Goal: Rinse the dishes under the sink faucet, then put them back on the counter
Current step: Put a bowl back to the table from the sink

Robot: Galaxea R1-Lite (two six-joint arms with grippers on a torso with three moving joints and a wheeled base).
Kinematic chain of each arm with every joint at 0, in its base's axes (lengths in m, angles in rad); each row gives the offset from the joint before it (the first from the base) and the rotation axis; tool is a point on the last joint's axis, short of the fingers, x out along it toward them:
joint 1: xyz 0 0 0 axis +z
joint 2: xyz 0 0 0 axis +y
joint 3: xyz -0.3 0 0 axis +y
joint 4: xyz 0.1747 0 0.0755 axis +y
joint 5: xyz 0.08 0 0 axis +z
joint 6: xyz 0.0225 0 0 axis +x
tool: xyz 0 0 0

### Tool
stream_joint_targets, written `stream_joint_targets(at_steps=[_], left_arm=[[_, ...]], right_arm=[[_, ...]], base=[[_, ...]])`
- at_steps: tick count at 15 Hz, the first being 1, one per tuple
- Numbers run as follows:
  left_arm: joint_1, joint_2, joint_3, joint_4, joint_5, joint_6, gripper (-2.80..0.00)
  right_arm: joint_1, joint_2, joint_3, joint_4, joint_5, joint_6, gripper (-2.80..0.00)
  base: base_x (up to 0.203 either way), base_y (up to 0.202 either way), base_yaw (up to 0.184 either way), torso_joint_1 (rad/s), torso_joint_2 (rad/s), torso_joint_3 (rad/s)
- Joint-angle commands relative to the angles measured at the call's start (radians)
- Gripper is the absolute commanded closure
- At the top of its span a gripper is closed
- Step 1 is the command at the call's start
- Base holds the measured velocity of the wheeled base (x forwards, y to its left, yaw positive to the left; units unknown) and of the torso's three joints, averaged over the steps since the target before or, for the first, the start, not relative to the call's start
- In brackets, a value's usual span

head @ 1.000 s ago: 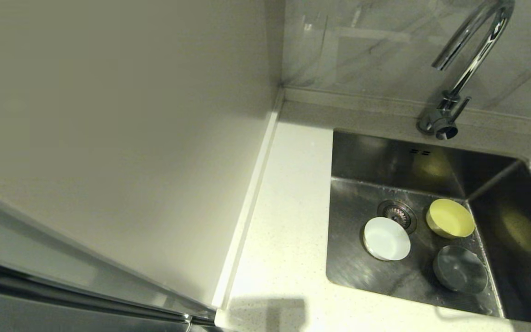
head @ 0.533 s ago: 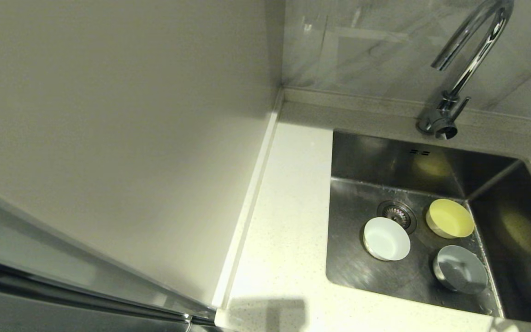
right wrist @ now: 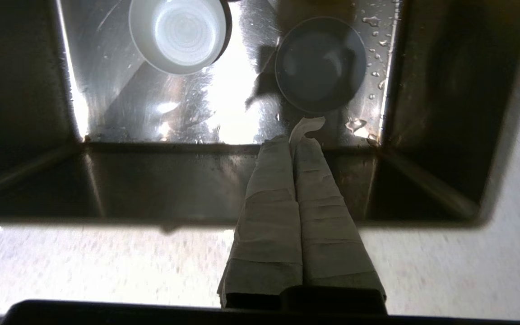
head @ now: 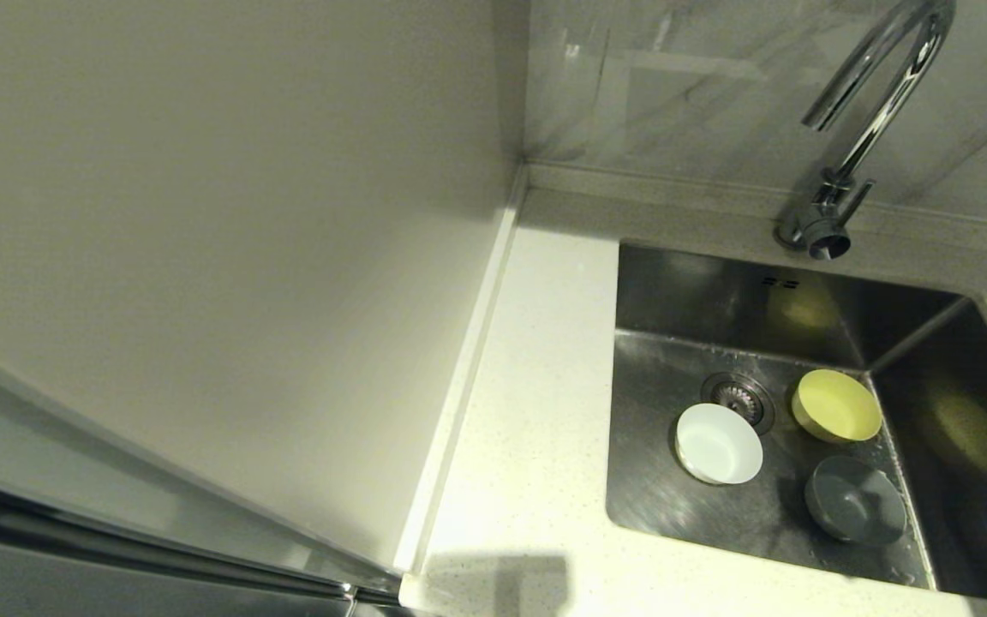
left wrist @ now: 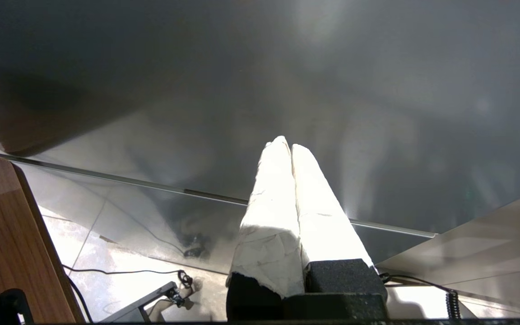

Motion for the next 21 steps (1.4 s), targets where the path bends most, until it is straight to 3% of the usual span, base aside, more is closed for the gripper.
stream_joint_targets(at_steps=[1,8,11,19,20,21], left_arm=[[0.0,0.0,0.003,0.0,0.0,0.0,0.0],[0.0,0.0,0.003,0.0,0.0,0.0,0.0],[0.0,0.0,0.003,0.0,0.0,0.0,0.0],[0.0,0.0,0.003,0.0,0.0,0.0,0.0],[0.0,0.0,0.003,0.0,0.0,0.0,0.0],[0.0,0.0,0.003,0.0,0.0,0.0,0.0]], right_arm=[[0.005,0.19,-0.012,-0.077,-0.003,0.001,0.0],[0.012,0.496,-0.092,-0.297,-0.002,0.11,0.0],[0.013,0.588,-0.096,-0.437,-0.019,0.117,0.0],[0.015,0.691,-0.18,-0.462,-0.039,0.117,0.0],[0.021,0.699,-0.182,-0.462,-0.041,0.115,-2.8],[0.027,0.711,-0.182,-0.463,-0.058,0.114,-2.8]], base=[[0.0,0.0,0.0,0.0,0.0,0.0],[0.0,0.0,0.0,0.0,0.0,0.0],[0.0,0.0,0.0,0.0,0.0,0.0],[0.0,0.0,0.0,0.0,0.0,0.0],[0.0,0.0,0.0,0.0,0.0,0.0],[0.0,0.0,0.0,0.0,0.0,0.0]])
